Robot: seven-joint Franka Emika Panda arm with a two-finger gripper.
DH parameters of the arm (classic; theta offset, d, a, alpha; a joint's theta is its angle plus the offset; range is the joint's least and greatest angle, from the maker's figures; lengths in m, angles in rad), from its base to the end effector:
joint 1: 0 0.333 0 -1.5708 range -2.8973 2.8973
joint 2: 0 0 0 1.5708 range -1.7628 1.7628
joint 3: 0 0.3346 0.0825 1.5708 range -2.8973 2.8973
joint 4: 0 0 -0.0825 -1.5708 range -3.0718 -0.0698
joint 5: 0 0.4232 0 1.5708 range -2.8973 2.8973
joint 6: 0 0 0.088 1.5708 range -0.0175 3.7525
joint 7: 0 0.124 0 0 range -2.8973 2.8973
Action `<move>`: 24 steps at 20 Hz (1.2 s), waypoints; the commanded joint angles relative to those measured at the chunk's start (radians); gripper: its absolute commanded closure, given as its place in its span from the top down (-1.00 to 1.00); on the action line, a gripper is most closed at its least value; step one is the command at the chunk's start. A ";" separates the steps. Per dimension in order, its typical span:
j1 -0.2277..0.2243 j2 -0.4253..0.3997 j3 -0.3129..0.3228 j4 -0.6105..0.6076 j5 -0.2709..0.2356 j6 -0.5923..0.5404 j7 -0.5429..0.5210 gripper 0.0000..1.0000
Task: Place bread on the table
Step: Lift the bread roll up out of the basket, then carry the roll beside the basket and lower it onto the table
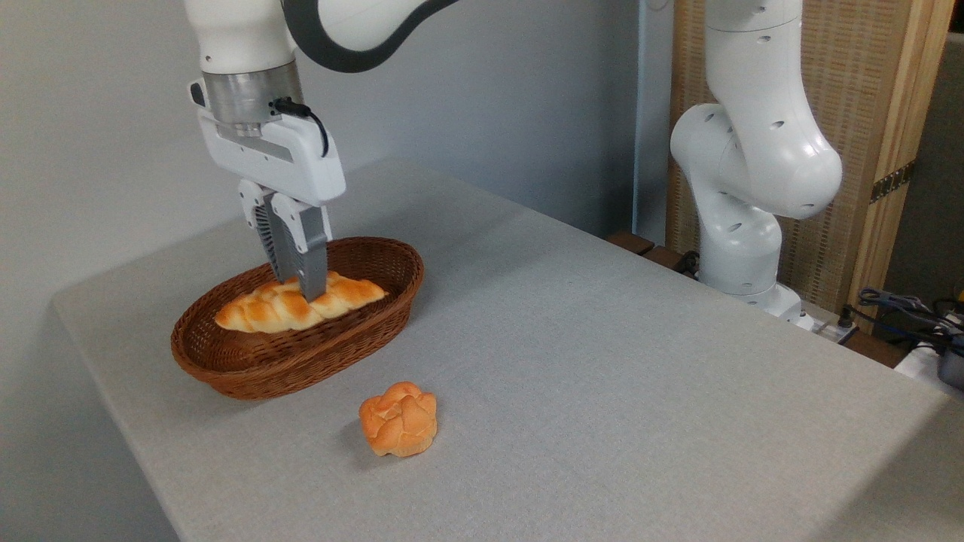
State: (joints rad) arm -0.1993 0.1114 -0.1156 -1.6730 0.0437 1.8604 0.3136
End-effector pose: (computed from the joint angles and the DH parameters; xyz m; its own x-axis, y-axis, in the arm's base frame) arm 0.6177 -0.1937 0.5308 0.8006 -0.5959 0.0636 -0.5936 -0.8031 -0.0520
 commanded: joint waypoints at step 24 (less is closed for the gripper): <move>-0.011 -0.144 0.223 -0.312 -0.019 -0.029 0.242 1.00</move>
State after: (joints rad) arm -0.1994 -0.0236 0.0988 -1.9805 0.0420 1.8335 0.5450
